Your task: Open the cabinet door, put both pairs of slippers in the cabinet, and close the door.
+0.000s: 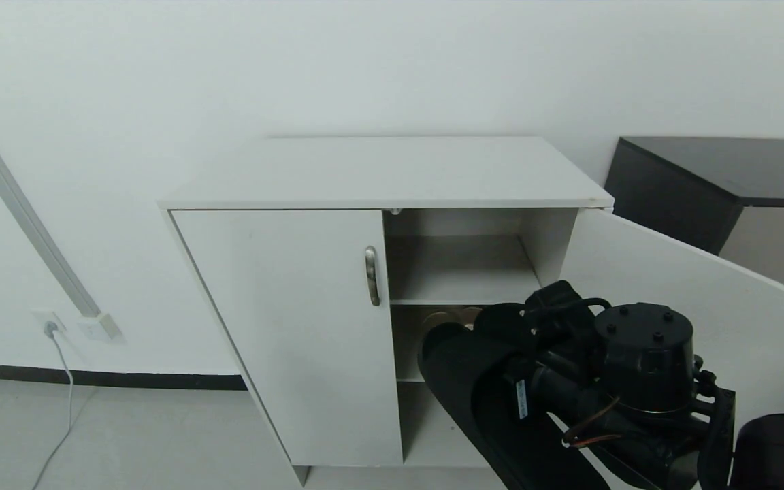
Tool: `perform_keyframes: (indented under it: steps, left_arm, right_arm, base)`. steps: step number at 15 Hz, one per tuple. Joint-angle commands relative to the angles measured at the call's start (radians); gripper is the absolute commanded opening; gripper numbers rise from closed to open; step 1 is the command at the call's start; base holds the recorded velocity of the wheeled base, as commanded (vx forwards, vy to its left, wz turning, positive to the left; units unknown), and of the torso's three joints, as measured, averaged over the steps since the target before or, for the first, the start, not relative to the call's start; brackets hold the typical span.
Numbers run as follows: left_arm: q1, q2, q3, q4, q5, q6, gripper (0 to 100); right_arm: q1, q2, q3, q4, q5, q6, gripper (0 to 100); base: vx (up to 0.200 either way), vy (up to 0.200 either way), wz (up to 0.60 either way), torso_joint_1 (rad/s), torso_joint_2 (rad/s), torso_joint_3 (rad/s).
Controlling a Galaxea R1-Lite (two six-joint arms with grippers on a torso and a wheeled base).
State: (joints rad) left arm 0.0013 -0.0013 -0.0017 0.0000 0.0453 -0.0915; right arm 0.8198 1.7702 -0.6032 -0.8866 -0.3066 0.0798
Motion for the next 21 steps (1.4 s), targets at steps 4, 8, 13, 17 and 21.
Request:
perform_keyframes:
  steps: [4,8,13,17,21]
  left_arm:
    - [0.0,0.001,0.0,0.0,-0.001,-0.001,0]
    - [0.0,0.001,0.0,0.0,0.001,-0.001,0]
    - [0.0,0.001,0.0,0.0,0.001,-0.002,0]
    - [0.0,0.001,0.0,-0.002,0.001,-0.002,0]
    - [0.0,0.001,0.0,0.0,0.002,-0.002,0]
  right_arm:
    - [0.004,0.002,0.005,0.0,0.0,0.0,0]
    - [0.009,0.002,0.006,0.0,-0.002,0.002,0]
    - [0.01,0.002,0.008,0.0,0.0,0.002,0]
    - [0.016,0.003,0.01,0.0,0.0,0.002,0]
    - [0.016,0.015,0.008,-0.003,0.0,0.002,0]
  base:
    - [0.0,0.0,0.0,-0.126,0.47,0.34]
    - [0.0,0.0,0.0,-0.09,0.45,0.362]
    - [0.0,0.0,0.0,-0.019,0.36,0.332]
    - [0.0,0.0,0.0,-0.002,0.04,0.034]
    - [0.0,0.0,0.0,0.0,0.0,0.0]
